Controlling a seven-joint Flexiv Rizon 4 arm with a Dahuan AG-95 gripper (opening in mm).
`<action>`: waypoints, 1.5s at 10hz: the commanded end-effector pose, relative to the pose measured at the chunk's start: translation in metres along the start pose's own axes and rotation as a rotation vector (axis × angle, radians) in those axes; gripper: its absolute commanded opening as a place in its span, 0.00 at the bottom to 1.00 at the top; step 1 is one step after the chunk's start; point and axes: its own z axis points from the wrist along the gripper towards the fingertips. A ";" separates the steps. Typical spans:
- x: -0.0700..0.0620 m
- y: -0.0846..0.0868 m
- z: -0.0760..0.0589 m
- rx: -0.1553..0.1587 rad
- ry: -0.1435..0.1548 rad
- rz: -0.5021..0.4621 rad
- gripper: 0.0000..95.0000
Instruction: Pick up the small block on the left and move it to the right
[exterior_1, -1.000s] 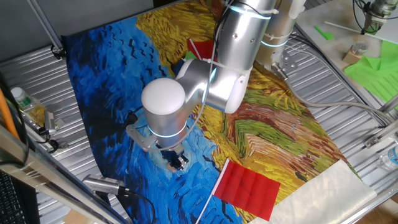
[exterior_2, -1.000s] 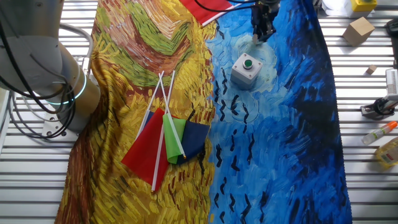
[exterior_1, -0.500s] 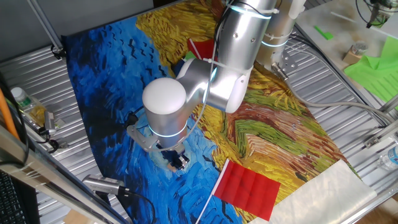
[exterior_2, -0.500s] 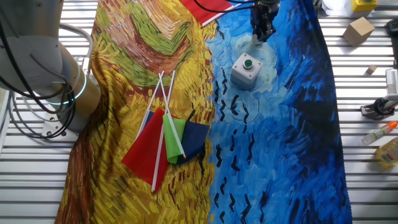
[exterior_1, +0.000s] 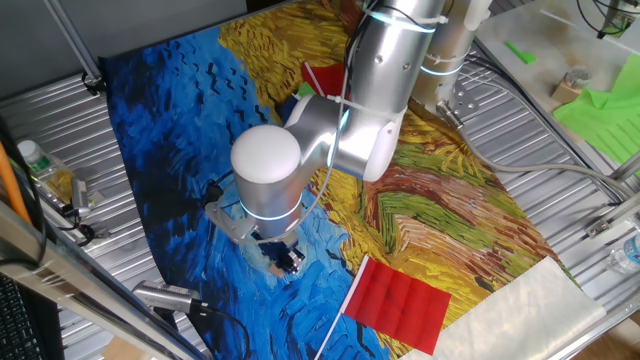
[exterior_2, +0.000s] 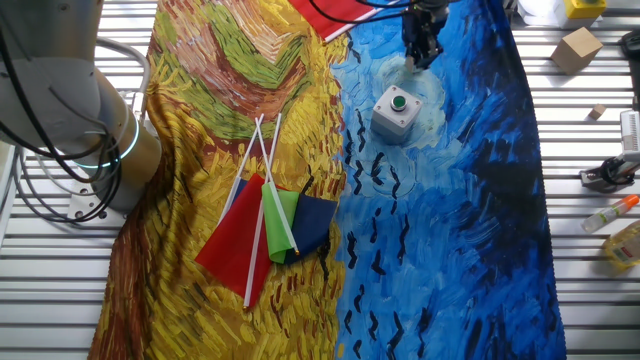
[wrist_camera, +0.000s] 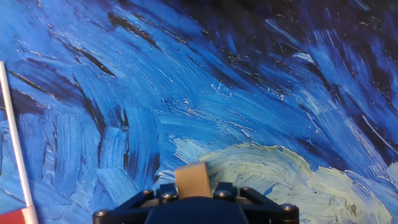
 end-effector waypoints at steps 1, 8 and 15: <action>0.000 0.000 0.000 0.000 -0.005 -0.006 0.60; 0.002 0.007 -0.049 -0.041 -0.032 0.023 0.60; 0.012 0.019 -0.099 -0.048 -0.003 0.064 0.00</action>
